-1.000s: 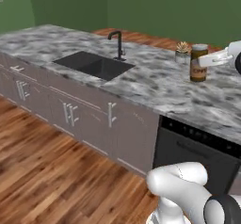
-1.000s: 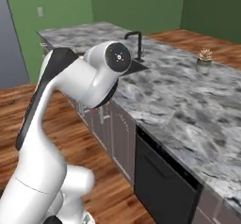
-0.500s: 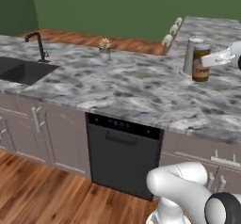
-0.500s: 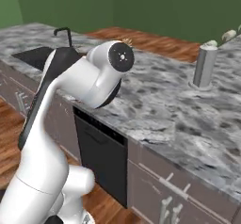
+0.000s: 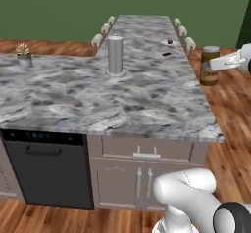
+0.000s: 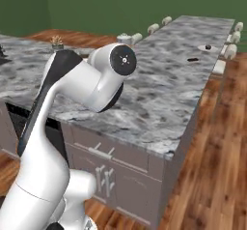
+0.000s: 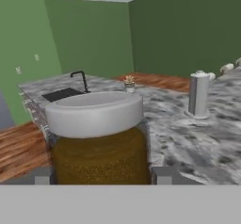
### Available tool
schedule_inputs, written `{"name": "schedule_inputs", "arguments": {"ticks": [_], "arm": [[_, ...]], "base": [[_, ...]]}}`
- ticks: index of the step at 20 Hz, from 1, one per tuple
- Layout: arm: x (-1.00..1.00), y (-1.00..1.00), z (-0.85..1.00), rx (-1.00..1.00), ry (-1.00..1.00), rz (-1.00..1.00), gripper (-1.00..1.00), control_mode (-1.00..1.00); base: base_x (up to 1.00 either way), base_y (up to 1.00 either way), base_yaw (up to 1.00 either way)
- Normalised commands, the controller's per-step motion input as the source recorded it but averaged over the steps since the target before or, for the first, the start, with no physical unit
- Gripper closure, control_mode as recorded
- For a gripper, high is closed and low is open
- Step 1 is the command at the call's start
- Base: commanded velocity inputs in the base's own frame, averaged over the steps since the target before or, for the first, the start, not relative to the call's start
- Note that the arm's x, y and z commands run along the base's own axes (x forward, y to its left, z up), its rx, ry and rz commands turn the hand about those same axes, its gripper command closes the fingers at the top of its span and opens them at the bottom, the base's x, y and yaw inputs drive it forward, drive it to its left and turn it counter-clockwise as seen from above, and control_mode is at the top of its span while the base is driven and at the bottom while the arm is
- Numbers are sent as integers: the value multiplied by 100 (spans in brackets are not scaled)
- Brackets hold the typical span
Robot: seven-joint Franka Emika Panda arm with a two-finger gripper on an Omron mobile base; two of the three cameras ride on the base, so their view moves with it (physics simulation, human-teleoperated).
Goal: Take the cinnamon bottle from the cabinet and place it on the dining table, next to the plate with the cupcake. Then take the chocolate from the dining counter and place it on the cupcake plate.
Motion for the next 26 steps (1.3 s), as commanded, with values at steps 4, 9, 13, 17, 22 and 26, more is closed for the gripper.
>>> {"name": "schedule_inputs", "arguments": {"ticks": [4, 9, 13, 17, 22, 26], "arm": [[0, 0, 0, 0, 0, 0, 100, 100], [0, 0, 0, 0, 0, 0, 100, 100], [0, 0, 0, 0, 0, 0, 100, 100], [0, 0, 0, 0, 0, 0, 100, 100], [0, 0, 0, 0, 0, 0, 100, 100], [0, 0, 0, 0, 0, 0, 100, 100]], "base": [[37, -100, -31], [86, -99, -12], [95, -100, 0], [100, -92, 14], [100, -86, 28], [30, -100, 12]]}}
